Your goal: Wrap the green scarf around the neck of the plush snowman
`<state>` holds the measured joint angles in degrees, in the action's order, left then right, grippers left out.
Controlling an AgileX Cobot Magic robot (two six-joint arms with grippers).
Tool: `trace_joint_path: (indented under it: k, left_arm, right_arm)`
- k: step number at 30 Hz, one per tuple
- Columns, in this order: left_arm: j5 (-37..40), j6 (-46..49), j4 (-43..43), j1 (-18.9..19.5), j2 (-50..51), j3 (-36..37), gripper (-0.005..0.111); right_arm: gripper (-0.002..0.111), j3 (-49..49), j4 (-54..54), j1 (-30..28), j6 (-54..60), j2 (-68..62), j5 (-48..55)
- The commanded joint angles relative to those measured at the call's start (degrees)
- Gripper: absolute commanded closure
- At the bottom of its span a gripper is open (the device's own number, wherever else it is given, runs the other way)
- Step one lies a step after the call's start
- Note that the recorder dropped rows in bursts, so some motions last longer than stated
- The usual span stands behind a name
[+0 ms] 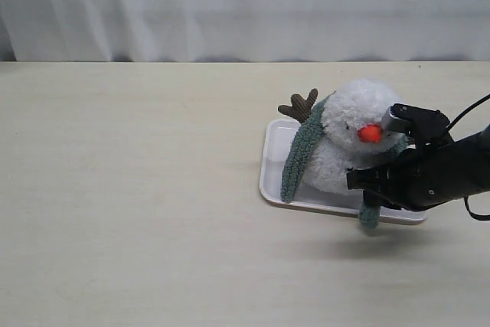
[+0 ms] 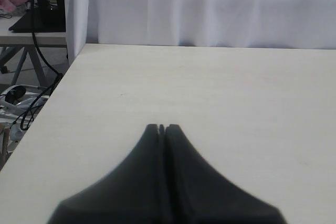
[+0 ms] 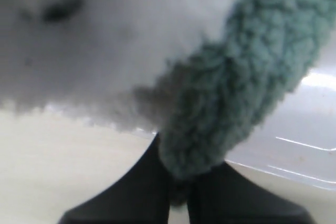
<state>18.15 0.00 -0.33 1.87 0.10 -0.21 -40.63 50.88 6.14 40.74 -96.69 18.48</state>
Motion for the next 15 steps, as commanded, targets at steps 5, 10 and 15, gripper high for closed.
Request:
trace_joint_path:
  k: [5,10,15]
  left_arm:
    - [-0.53,0.00,-0.21,0.08,-0.10,0.21,0.107]
    - [-0.53,0.00,-0.21,0.08,-0.10,0.21,0.107]
    - [-0.53,0.00,-0.21,0.08,-0.10,0.21,0.107]
  right_arm:
    - [0.072,-0.42,0.25,-0.03,0.78,3.58,5.06]
    - [0.062,-0.52,0.68,-0.03,0.89,6.42,10.65]
    - [0.062,-0.52,1.46,-0.03,1.00,8.17,15.49]
